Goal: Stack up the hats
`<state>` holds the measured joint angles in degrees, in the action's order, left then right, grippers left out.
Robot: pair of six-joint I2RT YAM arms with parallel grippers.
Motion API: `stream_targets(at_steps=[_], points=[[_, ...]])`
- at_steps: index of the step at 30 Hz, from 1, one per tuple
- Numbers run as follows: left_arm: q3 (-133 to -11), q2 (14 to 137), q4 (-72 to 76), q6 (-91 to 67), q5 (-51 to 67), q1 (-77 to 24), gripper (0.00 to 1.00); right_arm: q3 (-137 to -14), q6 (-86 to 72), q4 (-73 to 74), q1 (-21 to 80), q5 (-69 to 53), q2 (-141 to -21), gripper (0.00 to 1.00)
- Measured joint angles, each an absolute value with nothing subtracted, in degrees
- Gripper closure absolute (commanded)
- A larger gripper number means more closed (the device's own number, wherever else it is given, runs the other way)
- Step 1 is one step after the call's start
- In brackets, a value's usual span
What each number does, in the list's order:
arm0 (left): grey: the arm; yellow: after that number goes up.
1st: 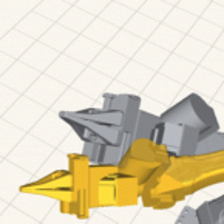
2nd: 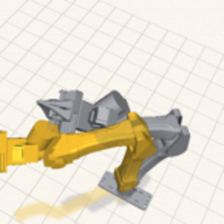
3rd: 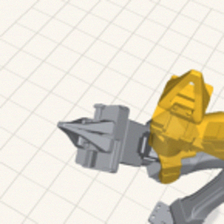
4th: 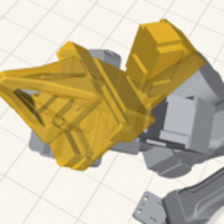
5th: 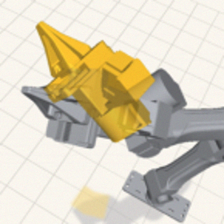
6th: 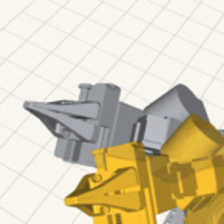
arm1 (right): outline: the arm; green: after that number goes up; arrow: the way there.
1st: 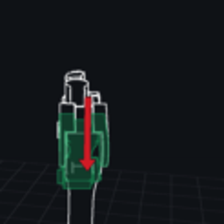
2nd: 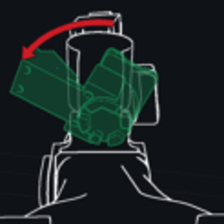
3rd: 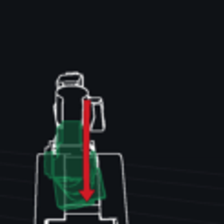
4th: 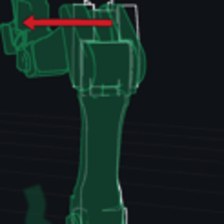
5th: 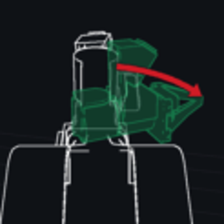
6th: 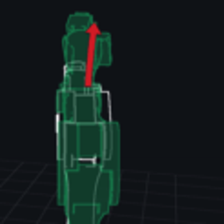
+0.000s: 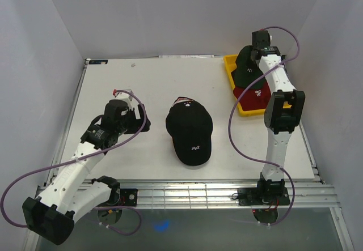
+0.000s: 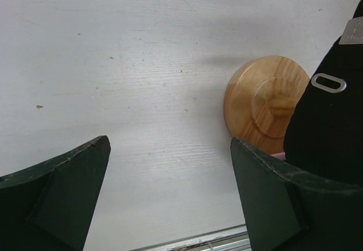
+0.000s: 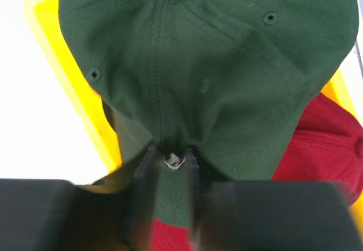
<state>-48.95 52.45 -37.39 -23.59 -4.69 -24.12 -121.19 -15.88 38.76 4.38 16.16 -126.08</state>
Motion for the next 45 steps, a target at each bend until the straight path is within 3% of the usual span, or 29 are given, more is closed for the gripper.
stream_targets(at_steps=[4, 18, 32, 39, 45], points=[[-48.29, 51.9, -37.21, -23.59, -5.06, -24.12, 0.02, -121.91, -15.81, 38.92, 4.01, 15.92, -126.13, 0.92], [-46.96, 49.56, -35.33, -23.57, -5.23, -24.12, 0.02, -126.65, -15.92, 39.2, 3.38, 11.84, -123.02, 0.92], [-45.54, 48.1, -34.59, -23.59, -5.34, -24.12, 0.02, -122.17, -17.82, 40.45, 3.38, -4.47, -98.78, 0.92], [-45.43, 47.0, -34.41, -23.59, -5.5, -24.12, 0.02, -108.99, -19.86, 40.82, 5.69, -13.89, -86.83, 0.92], [-45.43, 46.78, -34.33, -23.62, -5.63, -24.12, 0.02, -101.49, -21.12, 41.12, 14.44, -15.09, -78.76, 0.92]])
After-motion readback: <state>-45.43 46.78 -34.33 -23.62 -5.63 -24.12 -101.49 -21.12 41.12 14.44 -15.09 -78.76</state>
